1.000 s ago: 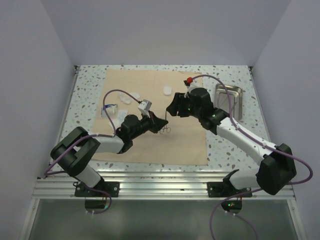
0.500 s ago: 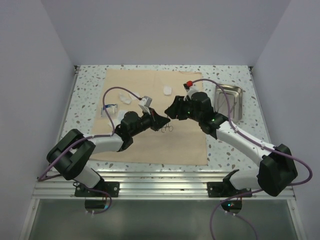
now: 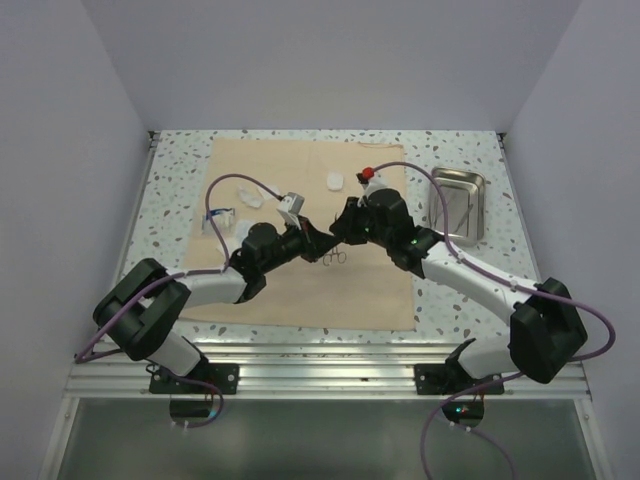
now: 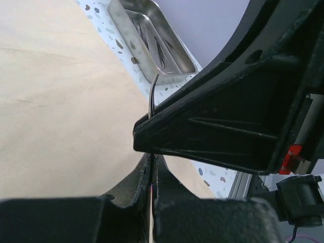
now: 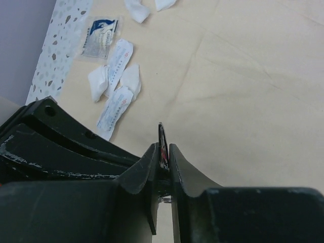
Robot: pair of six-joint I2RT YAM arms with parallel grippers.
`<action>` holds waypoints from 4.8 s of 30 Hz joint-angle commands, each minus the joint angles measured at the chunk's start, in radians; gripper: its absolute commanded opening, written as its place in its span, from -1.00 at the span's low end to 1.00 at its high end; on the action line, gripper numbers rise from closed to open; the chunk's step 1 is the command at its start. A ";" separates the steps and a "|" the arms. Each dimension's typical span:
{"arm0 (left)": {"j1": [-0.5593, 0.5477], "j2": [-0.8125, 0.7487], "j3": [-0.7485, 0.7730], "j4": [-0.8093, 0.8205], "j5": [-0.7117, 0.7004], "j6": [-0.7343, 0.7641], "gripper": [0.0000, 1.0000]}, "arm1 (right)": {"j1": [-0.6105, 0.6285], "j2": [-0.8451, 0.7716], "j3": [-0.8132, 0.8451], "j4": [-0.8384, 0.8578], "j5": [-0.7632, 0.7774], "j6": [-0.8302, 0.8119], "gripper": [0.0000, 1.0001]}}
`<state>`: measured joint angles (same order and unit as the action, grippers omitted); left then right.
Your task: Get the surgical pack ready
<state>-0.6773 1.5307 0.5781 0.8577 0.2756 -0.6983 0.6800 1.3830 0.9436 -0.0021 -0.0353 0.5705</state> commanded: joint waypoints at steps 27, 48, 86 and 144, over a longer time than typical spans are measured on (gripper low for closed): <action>0.062 -0.561 -0.199 -0.485 -0.682 0.177 1.00 | -0.790 0.223 0.349 -0.403 -0.042 -0.124 -1.00; 0.208 -0.531 -0.110 -0.704 -0.648 0.217 1.00 | -0.801 0.674 0.700 -0.544 0.236 -0.265 -0.56; 0.733 -0.107 0.103 -0.761 -0.572 -0.037 0.93 | -0.332 0.186 0.379 -0.368 0.157 -0.225 -0.11; 0.449 -0.328 0.299 -0.813 0.062 -0.055 -1.00 | -0.148 0.107 0.109 0.240 -0.578 -0.317 0.85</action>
<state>-0.1932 1.1889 0.8101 0.0723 0.2832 -0.7452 0.4904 1.5478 1.0828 0.1055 -0.5617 0.3695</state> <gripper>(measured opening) 0.005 0.931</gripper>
